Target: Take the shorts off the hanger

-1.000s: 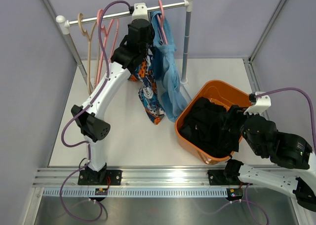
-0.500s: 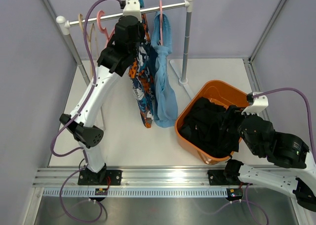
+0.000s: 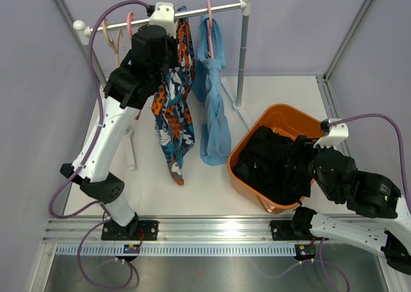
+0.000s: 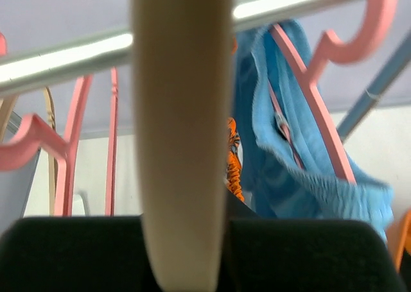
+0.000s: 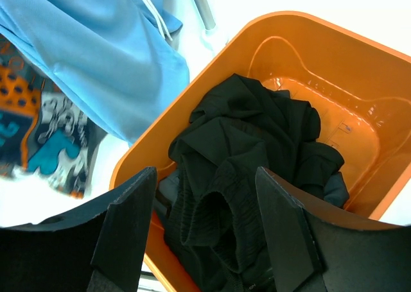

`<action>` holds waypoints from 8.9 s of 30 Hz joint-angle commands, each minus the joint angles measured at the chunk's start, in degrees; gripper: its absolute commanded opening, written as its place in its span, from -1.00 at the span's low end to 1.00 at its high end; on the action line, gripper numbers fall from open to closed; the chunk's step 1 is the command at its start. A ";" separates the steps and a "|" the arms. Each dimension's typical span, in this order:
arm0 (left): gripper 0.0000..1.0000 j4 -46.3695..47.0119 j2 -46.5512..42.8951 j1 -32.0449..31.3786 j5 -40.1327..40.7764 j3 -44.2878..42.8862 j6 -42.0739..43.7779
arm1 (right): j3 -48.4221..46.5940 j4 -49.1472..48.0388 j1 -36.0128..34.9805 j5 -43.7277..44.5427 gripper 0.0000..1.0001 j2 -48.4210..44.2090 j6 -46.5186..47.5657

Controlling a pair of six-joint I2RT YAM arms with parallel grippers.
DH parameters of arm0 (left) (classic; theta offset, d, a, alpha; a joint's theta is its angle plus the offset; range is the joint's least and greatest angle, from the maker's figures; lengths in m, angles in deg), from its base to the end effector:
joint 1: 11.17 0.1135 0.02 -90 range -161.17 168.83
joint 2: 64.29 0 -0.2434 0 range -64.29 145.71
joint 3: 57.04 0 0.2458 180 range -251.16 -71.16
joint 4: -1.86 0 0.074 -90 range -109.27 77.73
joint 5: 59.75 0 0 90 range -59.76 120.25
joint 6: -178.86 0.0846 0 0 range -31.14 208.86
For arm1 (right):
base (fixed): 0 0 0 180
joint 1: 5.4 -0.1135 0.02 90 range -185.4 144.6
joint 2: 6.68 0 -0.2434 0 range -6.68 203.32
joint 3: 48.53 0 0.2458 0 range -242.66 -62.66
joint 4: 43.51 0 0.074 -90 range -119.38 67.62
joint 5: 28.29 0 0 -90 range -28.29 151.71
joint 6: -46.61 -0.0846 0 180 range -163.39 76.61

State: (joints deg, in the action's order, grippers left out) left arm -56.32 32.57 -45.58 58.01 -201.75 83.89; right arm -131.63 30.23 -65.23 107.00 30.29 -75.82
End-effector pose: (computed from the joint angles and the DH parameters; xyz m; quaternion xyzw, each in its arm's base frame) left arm 0.3197 -0.1712 0.5107 0.0408 0.7600 -0.0361 0.6476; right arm 0.1094 0.0685 0.3752 0.0068 0.8142 0.1164 0.5687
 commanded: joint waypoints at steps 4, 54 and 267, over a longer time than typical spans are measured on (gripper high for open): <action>-1.00 -8.50 -8.43 -5.57 1.31 3.39 2.51 | -0.11 -5.55 0.33 -2.23 0.43 1.78 2.28; -1.00 -7.36 -38.41 -24.65 -21.79 48.32 -1.88 | -7.32 -28.33 0.16 -25.26 0.32 33.17 1.66; -1.00 5.39 -51.51 -24.74 10.46 56.41 -12.86 | 34.17 -42.23 46.03 -39.76 -0.19 14.63 -17.41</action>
State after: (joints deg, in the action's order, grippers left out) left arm -49.35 -20.48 -70.10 65.49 -142.04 73.31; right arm -93.77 -18.33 -19.11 65.24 48.94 -96.04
